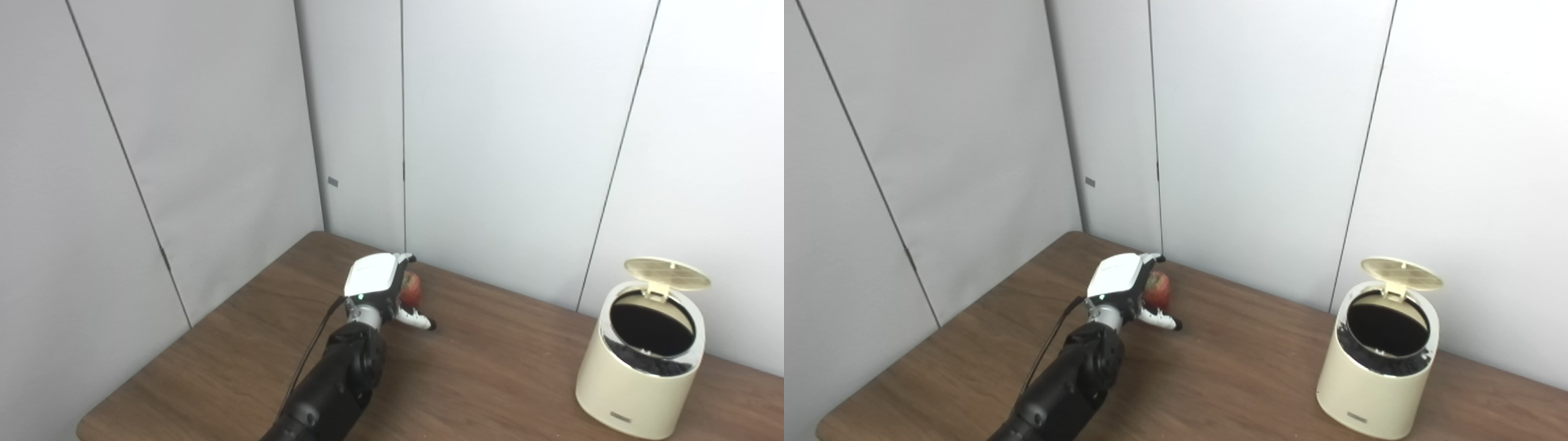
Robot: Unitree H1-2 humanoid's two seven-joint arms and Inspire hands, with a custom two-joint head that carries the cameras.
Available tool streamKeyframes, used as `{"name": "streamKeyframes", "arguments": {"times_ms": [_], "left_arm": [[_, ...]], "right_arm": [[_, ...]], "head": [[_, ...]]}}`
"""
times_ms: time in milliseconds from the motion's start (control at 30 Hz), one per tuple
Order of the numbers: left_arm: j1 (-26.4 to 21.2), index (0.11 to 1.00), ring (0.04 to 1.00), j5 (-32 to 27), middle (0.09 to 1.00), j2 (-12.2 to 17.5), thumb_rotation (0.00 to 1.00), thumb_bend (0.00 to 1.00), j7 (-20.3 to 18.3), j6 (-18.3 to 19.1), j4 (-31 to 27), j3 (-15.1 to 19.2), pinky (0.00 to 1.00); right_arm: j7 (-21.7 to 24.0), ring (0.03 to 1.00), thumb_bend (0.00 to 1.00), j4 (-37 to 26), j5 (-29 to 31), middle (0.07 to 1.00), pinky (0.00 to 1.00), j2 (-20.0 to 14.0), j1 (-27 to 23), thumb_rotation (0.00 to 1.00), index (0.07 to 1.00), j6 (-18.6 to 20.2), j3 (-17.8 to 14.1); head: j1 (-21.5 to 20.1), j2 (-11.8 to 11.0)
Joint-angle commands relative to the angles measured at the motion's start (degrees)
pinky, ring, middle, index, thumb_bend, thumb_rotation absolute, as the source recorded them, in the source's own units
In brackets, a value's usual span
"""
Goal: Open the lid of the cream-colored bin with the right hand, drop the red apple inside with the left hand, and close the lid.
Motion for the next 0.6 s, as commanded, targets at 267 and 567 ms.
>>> {"name": "streamKeyframes", "arguments": {"times_ms": [267, 567], "left_arm": [[-6.62, 0.898, 0.911, -2.05, 0.925, 1.85, 0.26, 0.99, 2.04, 0.87, 6.15, 0.07, 0.84], [-9.41, 0.868, 0.851, -1.78, 0.879, 3.95, 0.25, 1.00, 3.31, 0.86, 12.00, -2.30, 0.76]], "right_arm": [[0.99, 0.590, 0.61, 0.71, 0.26, 0.640, 0.42, -0.88, 3.39, 0.74, 0.605, 0.93, -0.41], [0.71, 0.603, 0.68, -0.66, -1.08, 0.652, 0.43, -0.27, 3.69, 0.77, 0.613, 2.02, -0.26]], "head": [[-1.05, -0.09], [-1.98, -0.29]]}}
